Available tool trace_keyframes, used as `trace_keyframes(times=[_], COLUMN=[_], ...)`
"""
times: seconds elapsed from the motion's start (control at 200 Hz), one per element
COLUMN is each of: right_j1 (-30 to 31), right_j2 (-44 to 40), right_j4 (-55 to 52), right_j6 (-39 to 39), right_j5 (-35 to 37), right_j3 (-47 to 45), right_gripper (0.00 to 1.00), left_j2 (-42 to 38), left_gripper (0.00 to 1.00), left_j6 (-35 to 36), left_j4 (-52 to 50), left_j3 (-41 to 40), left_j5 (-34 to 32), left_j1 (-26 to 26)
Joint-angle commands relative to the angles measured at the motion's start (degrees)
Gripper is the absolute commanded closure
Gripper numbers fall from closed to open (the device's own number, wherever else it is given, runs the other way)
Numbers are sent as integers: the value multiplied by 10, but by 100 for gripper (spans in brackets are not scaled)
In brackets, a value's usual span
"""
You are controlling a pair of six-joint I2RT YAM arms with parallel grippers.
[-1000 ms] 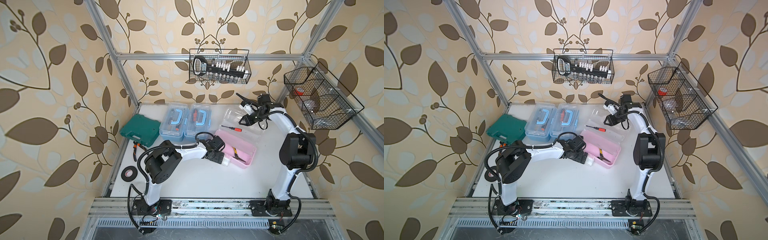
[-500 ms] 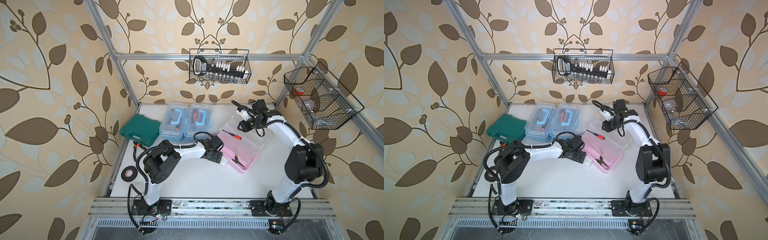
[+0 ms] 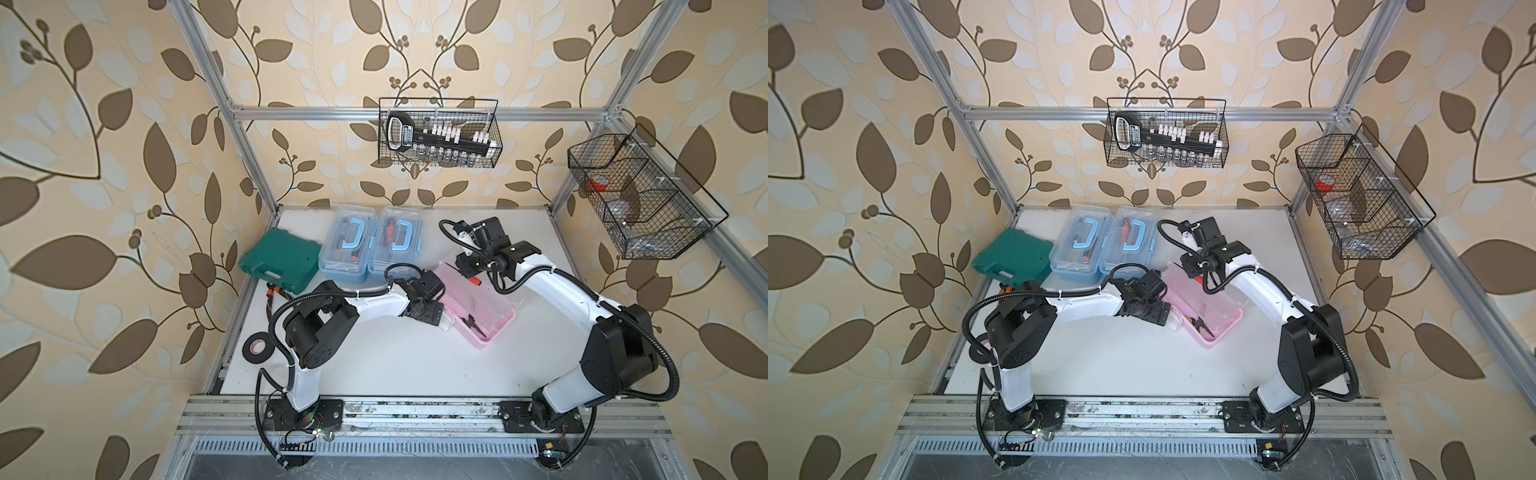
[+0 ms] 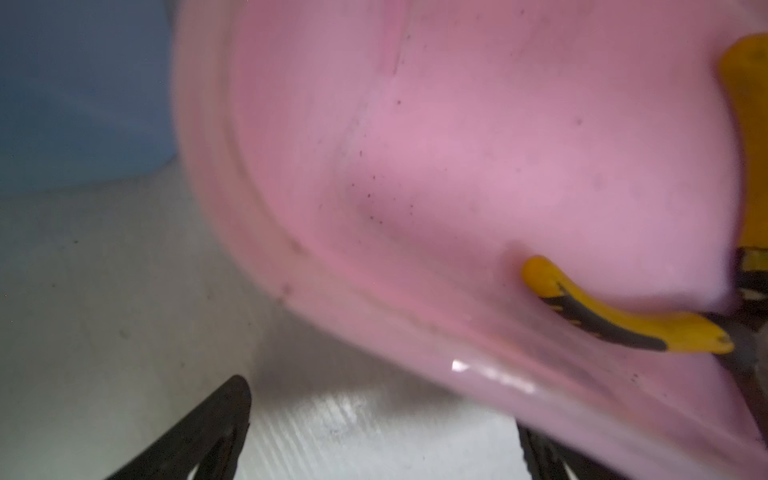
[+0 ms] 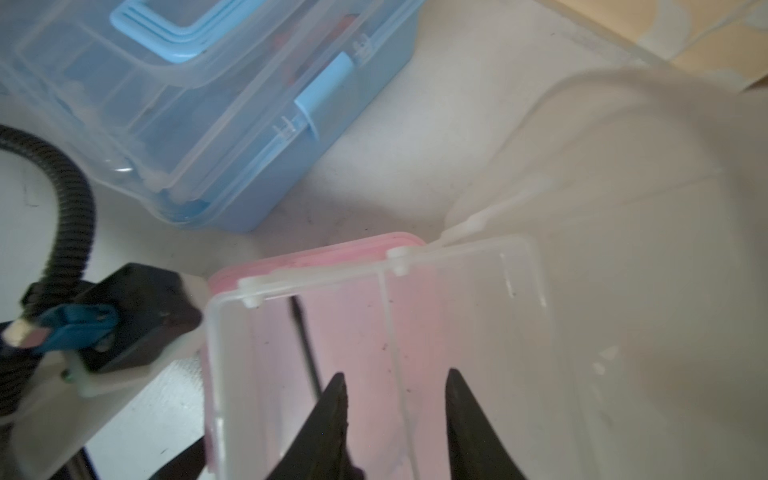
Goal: Close toolboxes
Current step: Close the toolbox lid.
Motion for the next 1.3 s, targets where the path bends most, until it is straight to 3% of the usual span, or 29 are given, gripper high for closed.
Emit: trace_keyframes(times=[0.0, 0.315, 0.625, 1.07, 1.295], right_j1=[20, 60, 106, 149, 169], right_j2=[-1, 1, -2, -7, 4], right_j4=[0, 34, 35, 34, 33], right_j6=[44, 83, 109, 142, 158], right_j5=[0, 40, 122, 140, 189], right_j3=[-35, -65, -38, -10, 6], right_gripper=[62, 62, 61, 54, 53], left_j2=[-34, -38, -59, -69, -71], left_gripper=[1, 1, 1, 1, 1], left_j6=[4, 4, 8, 10, 10], left_j4=[35, 31, 34, 40, 47], left_j3=[10, 6, -10, -27, -28], left_j5=[3, 2, -1, 1, 7], left_j1=[-3, -3, -3, -3, -4])
